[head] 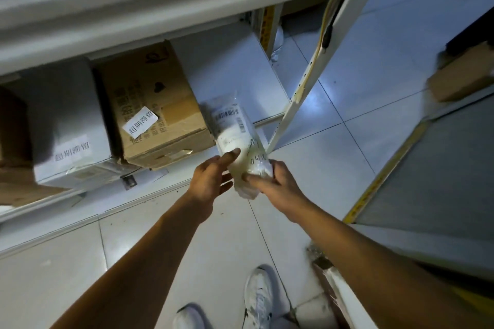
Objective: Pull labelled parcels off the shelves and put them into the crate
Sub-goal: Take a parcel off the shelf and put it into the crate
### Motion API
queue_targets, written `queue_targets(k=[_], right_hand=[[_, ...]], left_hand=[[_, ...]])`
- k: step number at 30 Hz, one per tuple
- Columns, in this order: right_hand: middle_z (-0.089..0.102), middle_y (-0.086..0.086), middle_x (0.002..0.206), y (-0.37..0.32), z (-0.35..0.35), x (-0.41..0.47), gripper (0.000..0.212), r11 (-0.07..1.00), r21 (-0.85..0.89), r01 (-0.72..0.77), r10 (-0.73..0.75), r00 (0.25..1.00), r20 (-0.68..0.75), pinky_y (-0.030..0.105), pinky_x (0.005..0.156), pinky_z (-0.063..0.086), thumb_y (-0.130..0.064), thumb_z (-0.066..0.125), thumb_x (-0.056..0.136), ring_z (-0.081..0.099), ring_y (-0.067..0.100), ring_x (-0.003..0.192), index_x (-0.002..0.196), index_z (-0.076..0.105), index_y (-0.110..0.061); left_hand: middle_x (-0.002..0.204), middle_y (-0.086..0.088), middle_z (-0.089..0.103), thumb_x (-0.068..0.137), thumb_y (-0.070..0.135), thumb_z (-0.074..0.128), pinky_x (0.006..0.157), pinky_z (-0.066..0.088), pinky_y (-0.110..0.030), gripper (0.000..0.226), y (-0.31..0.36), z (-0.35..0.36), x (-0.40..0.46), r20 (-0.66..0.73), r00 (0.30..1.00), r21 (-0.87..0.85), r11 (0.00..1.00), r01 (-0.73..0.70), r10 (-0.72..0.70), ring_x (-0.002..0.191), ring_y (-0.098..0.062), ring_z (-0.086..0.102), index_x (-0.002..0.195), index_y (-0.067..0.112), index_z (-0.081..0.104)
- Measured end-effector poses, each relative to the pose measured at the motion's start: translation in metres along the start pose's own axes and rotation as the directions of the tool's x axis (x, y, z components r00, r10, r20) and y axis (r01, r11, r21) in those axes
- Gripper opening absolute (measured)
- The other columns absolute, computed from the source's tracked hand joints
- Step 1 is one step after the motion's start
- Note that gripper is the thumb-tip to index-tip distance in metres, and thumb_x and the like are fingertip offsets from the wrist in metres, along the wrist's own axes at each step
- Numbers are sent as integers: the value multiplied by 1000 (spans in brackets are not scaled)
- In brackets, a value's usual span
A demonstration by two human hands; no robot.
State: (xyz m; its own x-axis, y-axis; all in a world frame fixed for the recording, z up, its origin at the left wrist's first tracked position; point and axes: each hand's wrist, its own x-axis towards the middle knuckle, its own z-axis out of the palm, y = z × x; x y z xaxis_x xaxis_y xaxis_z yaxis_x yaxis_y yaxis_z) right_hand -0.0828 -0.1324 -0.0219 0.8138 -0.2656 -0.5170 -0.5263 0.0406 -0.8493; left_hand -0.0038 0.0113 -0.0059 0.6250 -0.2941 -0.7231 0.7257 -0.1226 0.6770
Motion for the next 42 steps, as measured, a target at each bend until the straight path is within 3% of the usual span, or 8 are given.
queue_targets(k=[10,16,18,22,25,30,37,42], right_hand=[[49,-4,112,34,-25,-63,54,958,-280,56,-54,998,17,22,82,58,-43,87,75,61,7,102,117,57,-28],[47,-15,114,51,-36,-62,68,760,-615,210,-228,972,50,16,76,53,-42,90,68,57,-1,99,122,50,-28],[52,-14,108,48,-40,-61,60,724,-629,282,-259,957,132,19,79,50,-44,82,65,57,-8,93,112,49,-26],[60,-15,100,28,-22,-59,18,788,-446,424,-439,895,76,22,88,47,-18,66,92,61,5,98,103,56,-28],[62,-14,122,34,-16,-61,37,795,-388,466,-533,842,-80,33,97,52,-17,66,96,62,16,114,127,53,-33],[56,-10,133,36,-18,-44,35,915,-270,300,-306,952,21,32,113,40,-25,67,92,50,3,127,126,57,-27],[67,-6,125,43,7,-64,56,984,65,169,-168,986,-23,32,85,59,-22,77,89,66,14,115,138,51,-26],[66,0,126,19,30,-33,68,954,175,244,-191,943,-274,38,83,61,-19,82,77,68,16,110,136,49,-30]], left_hand=[[121,-9,72,79,29,81,98,54,-41,54,-31,1,-20,239,952,-61,975,212,-192,114,-30,68,128,11,64],[117,-5,73,71,-2,83,88,60,-37,55,-22,8,-34,378,904,87,964,-251,201,109,-19,70,122,11,66],[114,1,70,73,7,86,85,58,-28,50,-20,11,-42,410,816,304,783,-543,407,104,-10,68,117,21,64],[118,-6,61,82,13,77,83,47,-33,30,-29,9,-54,655,358,586,-147,-797,666,106,-25,57,108,15,63],[119,-11,61,87,15,77,83,43,-33,31,-40,1,-56,694,240,563,-303,-769,679,108,-28,57,111,14,57],[126,-4,58,79,19,83,89,49,-31,47,-41,-15,-53,636,403,589,-75,-805,658,114,-23,57,119,14,58],[112,3,74,86,25,79,85,61,-43,39,-24,1,-39,94,912,258,875,-411,400,102,-17,71,120,14,64],[109,-6,76,94,19,69,74,58,-26,26,-5,20,-22,-40,960,-36,960,-279,278,96,-18,74,119,10,66]])
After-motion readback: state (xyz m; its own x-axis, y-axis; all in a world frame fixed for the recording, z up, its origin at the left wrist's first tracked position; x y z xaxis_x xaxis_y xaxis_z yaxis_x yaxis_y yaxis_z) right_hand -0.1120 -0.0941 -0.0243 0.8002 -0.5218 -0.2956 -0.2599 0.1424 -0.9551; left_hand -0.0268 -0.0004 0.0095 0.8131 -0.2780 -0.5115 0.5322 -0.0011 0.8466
